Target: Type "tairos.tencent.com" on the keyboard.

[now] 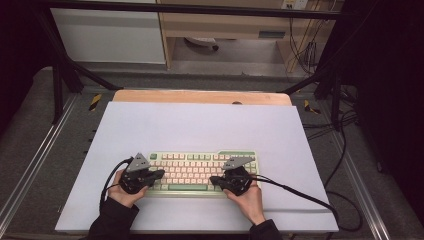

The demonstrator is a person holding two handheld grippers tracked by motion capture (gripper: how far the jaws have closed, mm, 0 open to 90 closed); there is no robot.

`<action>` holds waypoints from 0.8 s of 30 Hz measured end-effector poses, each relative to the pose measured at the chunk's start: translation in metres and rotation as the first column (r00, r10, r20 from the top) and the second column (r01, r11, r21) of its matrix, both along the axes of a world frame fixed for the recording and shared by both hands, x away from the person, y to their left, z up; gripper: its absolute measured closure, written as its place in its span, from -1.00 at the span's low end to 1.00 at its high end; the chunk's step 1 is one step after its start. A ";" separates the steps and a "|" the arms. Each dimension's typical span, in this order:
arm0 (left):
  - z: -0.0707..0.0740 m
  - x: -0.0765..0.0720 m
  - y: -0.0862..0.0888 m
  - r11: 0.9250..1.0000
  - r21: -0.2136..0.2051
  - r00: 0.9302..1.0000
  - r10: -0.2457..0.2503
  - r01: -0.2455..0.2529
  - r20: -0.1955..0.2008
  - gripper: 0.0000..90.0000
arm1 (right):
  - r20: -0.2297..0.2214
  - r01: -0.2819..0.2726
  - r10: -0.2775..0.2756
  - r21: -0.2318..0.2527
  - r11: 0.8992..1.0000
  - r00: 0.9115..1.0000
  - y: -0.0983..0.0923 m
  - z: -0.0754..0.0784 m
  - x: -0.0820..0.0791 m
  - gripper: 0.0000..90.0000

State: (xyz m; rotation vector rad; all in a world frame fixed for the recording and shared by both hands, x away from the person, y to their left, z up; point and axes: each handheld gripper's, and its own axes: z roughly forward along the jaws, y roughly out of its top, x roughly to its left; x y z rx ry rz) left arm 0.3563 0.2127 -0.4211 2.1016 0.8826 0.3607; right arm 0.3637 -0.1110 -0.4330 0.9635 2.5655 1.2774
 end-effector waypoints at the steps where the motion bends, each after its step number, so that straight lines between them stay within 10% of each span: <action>1: 0.000 0.000 0.000 1.000 0.000 1.000 0.000 0.000 0.000 1.00 | 0.000 0.000 0.000 -0.006 1.000 1.000 0.000 -0.001 0.000 1.00; 24: 0.002 -0.001 0.001 1.000 -0.009 1.000 -0.002 0.002 0.005 0.99 | 0.041 0.027 -0.028 0.016 1.000 0.999 -0.016 0.018 -0.002 1.00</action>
